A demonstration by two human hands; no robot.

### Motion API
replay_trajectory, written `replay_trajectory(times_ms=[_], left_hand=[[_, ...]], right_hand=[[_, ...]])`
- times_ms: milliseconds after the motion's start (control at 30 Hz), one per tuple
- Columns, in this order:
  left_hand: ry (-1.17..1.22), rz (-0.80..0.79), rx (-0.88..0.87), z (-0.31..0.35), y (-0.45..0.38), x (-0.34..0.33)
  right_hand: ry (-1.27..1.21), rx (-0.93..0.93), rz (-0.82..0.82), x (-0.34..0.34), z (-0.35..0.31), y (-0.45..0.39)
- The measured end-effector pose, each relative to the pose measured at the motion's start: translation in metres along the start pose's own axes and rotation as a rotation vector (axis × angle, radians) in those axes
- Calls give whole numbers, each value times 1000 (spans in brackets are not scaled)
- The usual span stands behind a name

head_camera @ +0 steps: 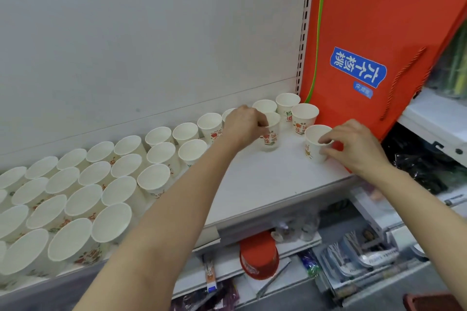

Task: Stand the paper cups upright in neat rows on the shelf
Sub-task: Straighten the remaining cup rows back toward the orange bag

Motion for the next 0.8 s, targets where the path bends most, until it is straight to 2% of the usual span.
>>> replay_trajectory(times_ms=[100,233,367,467,700,800], left_hand=[[54,58,33,-17,19,16],[77,124,100,-42,48,39],[73,85,156,-56,71,46],[-25,61,182,-57,82,43],[-155,-13,141,-54,92,32],[-138,-6,125,-57,93,31]], right_hand=[[14,8,-10,-5,-1,0],[-89,13,65,-1,-12,0],[-206,93,45,-11,-49,-8],[-178,166,1,-30,-84,-16],[-68,163,-60,-65,-122,-37],[-142,151,-112,-65,-125,-39]])
Point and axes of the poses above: each hand's wrist, its own y-axis away from the middle knuckle, its own x-axis out of the back of the hand, z = x × y, the point moved 6 cm from there along -y, towards the middle knuckle, and after that the axes turned 10 degrees about -x, right-handed, at the moved point
